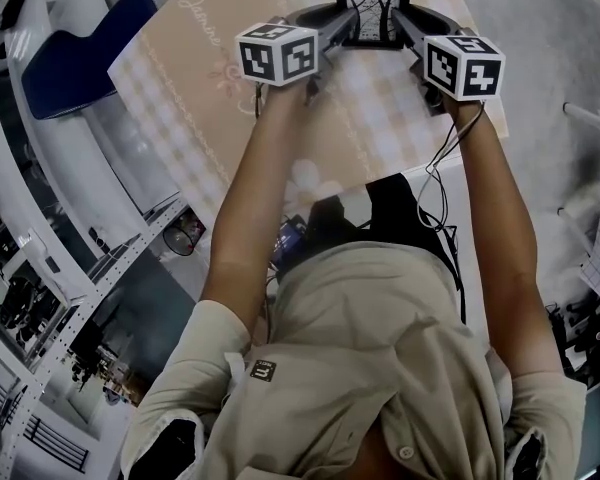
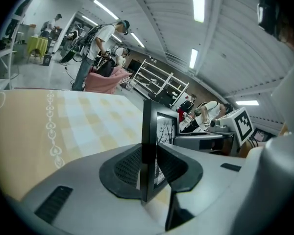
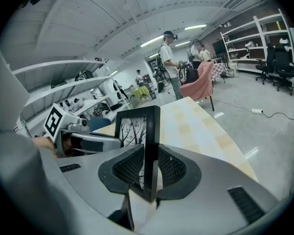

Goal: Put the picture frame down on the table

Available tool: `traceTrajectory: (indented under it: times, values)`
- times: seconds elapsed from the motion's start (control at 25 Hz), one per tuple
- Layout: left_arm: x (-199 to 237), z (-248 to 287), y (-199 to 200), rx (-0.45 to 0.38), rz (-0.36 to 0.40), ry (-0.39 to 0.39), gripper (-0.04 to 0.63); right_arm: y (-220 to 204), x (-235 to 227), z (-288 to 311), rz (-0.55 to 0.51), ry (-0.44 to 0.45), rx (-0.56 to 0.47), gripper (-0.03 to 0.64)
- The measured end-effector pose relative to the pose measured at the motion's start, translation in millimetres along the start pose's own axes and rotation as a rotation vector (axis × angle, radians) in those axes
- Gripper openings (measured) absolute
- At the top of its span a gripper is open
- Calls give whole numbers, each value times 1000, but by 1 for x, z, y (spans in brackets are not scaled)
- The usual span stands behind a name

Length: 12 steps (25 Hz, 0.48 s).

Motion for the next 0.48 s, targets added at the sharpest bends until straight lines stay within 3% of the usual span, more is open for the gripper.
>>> traceTrajectory:
  times: [0.48]
  values:
    - [14,10,-2,-16,-55,7,94,-3,-8,15,20,9,7,85]
Point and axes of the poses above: the fingertips, and each gripper's own axes: z forward along the fingers, x to its left, y out of its top, the point moved 4 cm from there along -z, backward along the fingers, and after that the axes turned 7 degrees about -y, right-handed, at the moved point
